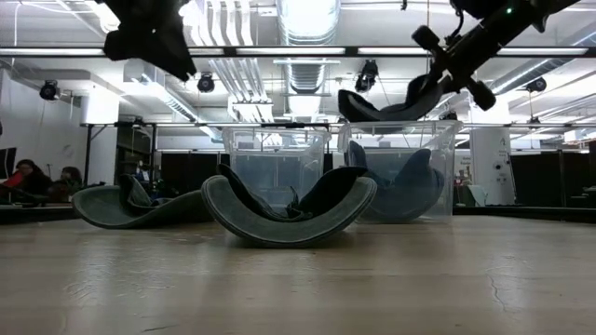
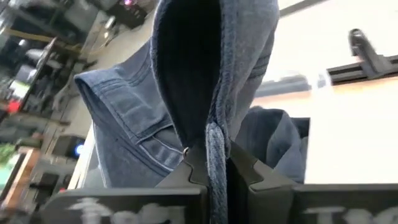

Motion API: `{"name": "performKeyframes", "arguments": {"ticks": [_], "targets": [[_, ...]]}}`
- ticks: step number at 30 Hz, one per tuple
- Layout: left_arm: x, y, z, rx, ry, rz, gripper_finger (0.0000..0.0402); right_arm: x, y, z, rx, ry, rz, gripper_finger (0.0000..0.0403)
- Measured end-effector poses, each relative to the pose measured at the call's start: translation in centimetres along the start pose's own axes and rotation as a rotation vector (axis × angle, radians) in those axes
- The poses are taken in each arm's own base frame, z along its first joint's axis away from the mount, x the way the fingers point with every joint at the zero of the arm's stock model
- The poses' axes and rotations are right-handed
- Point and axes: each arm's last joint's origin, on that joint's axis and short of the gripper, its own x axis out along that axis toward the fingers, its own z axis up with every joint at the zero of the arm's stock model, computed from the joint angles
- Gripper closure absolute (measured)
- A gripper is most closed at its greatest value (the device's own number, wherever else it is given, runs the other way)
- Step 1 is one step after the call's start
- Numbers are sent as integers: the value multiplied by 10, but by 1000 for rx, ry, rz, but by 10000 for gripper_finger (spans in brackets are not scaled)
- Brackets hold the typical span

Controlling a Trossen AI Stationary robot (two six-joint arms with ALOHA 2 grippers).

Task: Pick & Place hat
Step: Put the dark blue cap into the right transparent bin

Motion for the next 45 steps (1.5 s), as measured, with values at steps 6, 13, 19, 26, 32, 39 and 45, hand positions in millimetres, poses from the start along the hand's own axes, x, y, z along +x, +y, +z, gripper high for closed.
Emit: {"name": "performKeyframes", "arguments": {"ticks": [6, 13, 19, 26, 32, 39, 45], "targets": [[-12, 8, 2, 30, -112, -97, 301, 6, 0, -3, 29, 9, -26, 391], [-20, 14, 5, 45, -190, -152, 301, 15, 1, -13, 41, 60, -55, 390], [-22, 16, 5, 55, -196, -155, 301, 15, -4, -18, 31, 99, -116, 390], [-21, 15, 5, 60, -194, -154, 301, 13, -3, -17, 35, 95, -101, 390], [-21, 15, 5, 61, -193, -155, 301, 12, -3, -18, 11, 102, -96, 390], [-21, 15, 5, 75, -191, -158, 301, 13, -2, -20, 6, 133, -82, 390], [-21, 14, 5, 80, -183, -172, 301, 22, -2, -25, -2, 173, -99, 390]]}}
